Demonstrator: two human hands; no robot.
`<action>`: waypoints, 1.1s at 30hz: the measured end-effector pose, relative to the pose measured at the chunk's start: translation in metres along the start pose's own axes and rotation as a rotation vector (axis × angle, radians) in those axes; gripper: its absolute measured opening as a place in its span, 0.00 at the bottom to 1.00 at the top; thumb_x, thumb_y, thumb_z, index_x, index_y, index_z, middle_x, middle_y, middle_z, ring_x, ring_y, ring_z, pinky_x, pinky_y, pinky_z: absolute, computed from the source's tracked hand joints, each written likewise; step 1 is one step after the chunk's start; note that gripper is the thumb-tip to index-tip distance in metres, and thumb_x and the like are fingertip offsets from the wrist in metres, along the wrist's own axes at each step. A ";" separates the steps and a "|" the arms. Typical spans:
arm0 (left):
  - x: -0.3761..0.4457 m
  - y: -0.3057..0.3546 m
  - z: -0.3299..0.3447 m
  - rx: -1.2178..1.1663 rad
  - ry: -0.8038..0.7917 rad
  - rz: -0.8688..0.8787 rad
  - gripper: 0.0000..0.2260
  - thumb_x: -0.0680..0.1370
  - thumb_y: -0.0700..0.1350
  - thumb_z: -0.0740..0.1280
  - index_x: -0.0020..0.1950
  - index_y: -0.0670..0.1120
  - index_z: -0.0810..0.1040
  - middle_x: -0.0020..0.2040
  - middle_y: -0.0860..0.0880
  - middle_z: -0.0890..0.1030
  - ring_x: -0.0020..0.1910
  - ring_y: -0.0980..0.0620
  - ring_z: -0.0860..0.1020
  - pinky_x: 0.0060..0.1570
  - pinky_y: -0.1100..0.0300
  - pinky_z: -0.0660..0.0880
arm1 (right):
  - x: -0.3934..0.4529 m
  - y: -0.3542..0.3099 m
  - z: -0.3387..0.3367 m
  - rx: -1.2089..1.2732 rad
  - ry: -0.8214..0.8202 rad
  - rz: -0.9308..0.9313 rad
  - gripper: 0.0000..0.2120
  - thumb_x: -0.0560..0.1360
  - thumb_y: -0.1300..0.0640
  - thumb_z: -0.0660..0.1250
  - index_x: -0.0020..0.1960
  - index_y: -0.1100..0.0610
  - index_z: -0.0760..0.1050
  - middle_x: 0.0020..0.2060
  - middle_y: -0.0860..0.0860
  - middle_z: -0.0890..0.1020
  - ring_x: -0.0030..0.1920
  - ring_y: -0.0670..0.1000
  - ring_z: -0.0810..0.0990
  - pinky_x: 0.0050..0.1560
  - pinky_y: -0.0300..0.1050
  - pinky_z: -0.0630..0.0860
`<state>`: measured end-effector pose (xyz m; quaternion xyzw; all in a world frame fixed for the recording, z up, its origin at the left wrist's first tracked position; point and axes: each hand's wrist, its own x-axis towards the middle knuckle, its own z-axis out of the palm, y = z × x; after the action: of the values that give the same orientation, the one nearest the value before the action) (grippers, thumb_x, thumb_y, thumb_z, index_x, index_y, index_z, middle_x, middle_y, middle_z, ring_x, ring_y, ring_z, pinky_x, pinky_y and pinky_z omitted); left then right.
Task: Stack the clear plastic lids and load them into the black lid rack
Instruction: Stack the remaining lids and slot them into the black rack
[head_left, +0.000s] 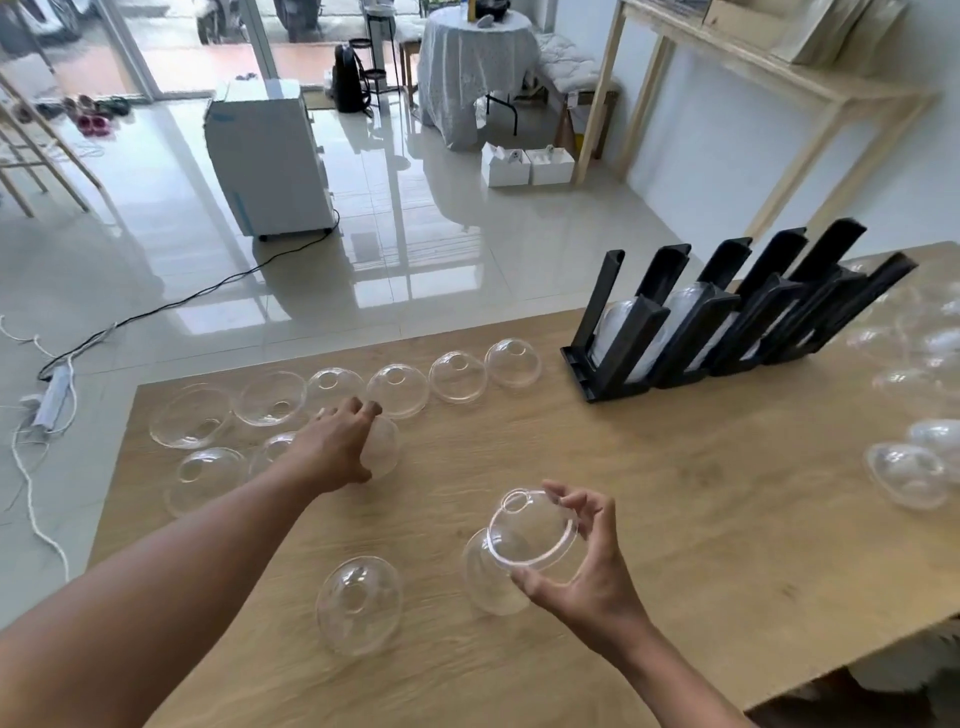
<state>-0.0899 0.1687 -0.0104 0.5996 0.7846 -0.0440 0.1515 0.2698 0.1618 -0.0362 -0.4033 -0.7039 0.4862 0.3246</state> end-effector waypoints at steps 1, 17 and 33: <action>-0.002 0.001 -0.001 -0.017 0.016 0.007 0.42 0.68 0.50 0.80 0.77 0.48 0.62 0.69 0.46 0.70 0.64 0.41 0.74 0.58 0.47 0.77 | -0.008 0.007 0.005 -0.023 0.016 -0.005 0.40 0.64 0.51 0.84 0.66 0.49 0.63 0.71 0.43 0.75 0.71 0.50 0.74 0.68 0.48 0.70; -0.144 0.022 0.022 -0.444 0.395 -0.128 0.43 0.62 0.56 0.83 0.72 0.56 0.67 0.66 0.57 0.68 0.53 0.54 0.78 0.46 0.54 0.79 | -0.020 0.064 0.014 -0.527 -0.224 -0.078 0.47 0.65 0.29 0.74 0.79 0.43 0.63 0.77 0.34 0.63 0.77 0.40 0.64 0.67 0.47 0.60; -0.178 0.058 0.091 -0.416 0.224 -0.290 0.40 0.64 0.61 0.76 0.74 0.62 0.66 0.70 0.63 0.69 0.67 0.55 0.72 0.64 0.56 0.71 | -0.008 0.060 0.021 -0.596 -0.314 -0.074 0.49 0.66 0.28 0.70 0.79 0.47 0.59 0.75 0.37 0.69 0.67 0.39 0.75 0.62 0.42 0.57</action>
<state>0.0245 -0.0033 -0.0389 0.4381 0.8663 0.1637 0.1758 0.2713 0.1584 -0.1003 -0.3748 -0.8706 0.3034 0.0974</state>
